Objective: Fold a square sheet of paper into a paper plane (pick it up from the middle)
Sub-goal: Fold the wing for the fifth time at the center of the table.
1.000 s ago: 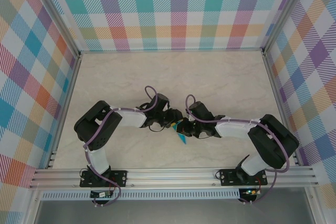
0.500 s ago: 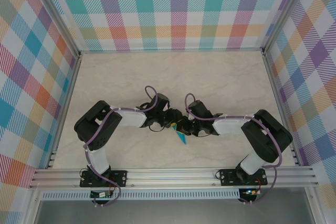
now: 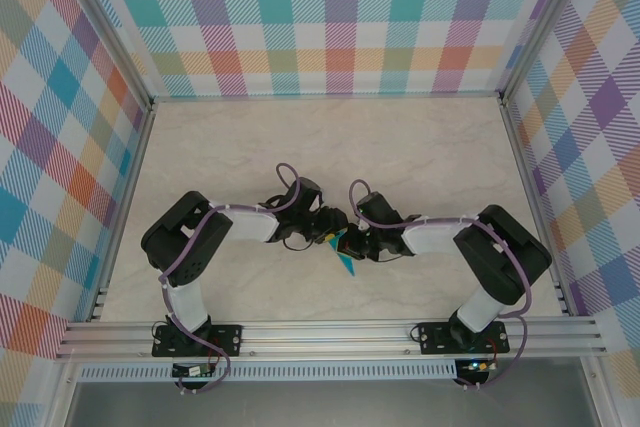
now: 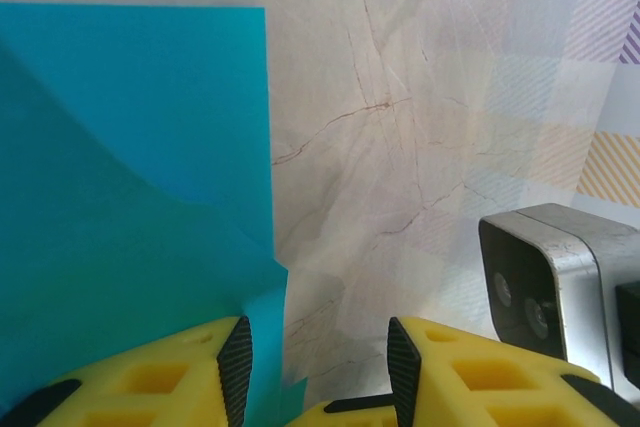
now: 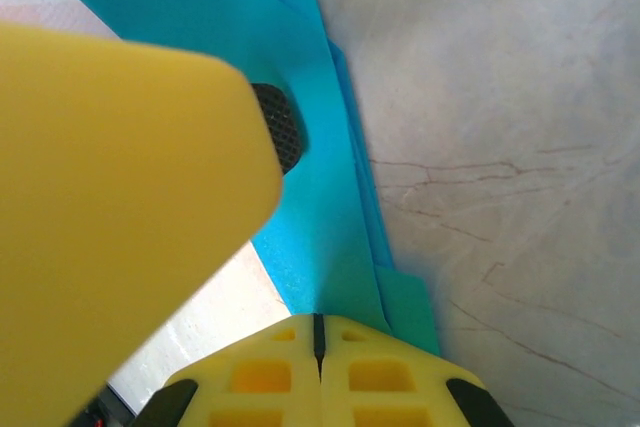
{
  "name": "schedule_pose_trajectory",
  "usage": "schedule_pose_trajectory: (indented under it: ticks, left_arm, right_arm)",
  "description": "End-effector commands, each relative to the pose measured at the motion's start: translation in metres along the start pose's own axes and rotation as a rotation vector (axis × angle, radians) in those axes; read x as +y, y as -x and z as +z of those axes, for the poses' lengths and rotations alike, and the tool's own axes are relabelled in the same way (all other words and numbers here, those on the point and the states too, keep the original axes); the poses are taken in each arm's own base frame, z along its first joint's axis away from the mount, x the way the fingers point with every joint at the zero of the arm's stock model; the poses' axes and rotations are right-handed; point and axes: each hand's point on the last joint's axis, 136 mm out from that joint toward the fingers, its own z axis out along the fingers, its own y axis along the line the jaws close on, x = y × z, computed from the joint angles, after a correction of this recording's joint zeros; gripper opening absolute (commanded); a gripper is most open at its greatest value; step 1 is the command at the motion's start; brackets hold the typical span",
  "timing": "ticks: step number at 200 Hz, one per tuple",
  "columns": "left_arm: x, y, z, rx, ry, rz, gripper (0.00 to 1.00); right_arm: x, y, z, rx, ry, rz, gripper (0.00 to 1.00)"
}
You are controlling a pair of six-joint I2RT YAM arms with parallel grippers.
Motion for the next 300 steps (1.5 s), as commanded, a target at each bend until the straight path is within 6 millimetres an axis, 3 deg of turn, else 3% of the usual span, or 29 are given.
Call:
schedule_pose_trajectory:
  ticks: [1, 33, 128, 221, 269, 289, 300]
  left_arm:
    - [0.065, -0.001, 0.002, 0.018, 0.184, -0.052, 0.44]
    - [0.056, 0.014, -0.005, 0.003, 0.165, -0.008, 0.45]
    - [0.067, 0.059, -0.017, -0.033, 0.141, -0.016, 0.46]
    - [0.075, 0.109, -0.042, -0.054, 0.120, -0.039, 0.48]
    - [0.053, 0.131, -0.073, -0.096, 0.094, -0.024, 0.50]
    - [0.037, 0.131, -0.095, -0.128, 0.109, -0.031, 0.51]
    - [0.029, 0.127, -0.107, -0.149, 0.127, -0.035, 0.53]
  right_arm:
    - [-0.088, -0.035, 0.003, 0.118, -0.322, 0.090, 0.00]
    - [-0.096, -0.040, 0.003, 0.138, -0.357, 0.089, 0.00]
    - [-0.098, -0.045, 0.007, 0.169, -0.346, 0.084, 0.00]
    - [-0.092, -0.046, 0.011, 0.189, -0.311, 0.076, 0.00]
    - [-0.064, -0.035, 0.010, 0.167, -0.225, 0.059, 0.00]
    - [-0.022, -0.026, 0.007, 0.139, -0.055, 0.033, 0.03]
    - [0.007, -0.021, -0.006, 0.107, 0.048, -0.007, 0.08]
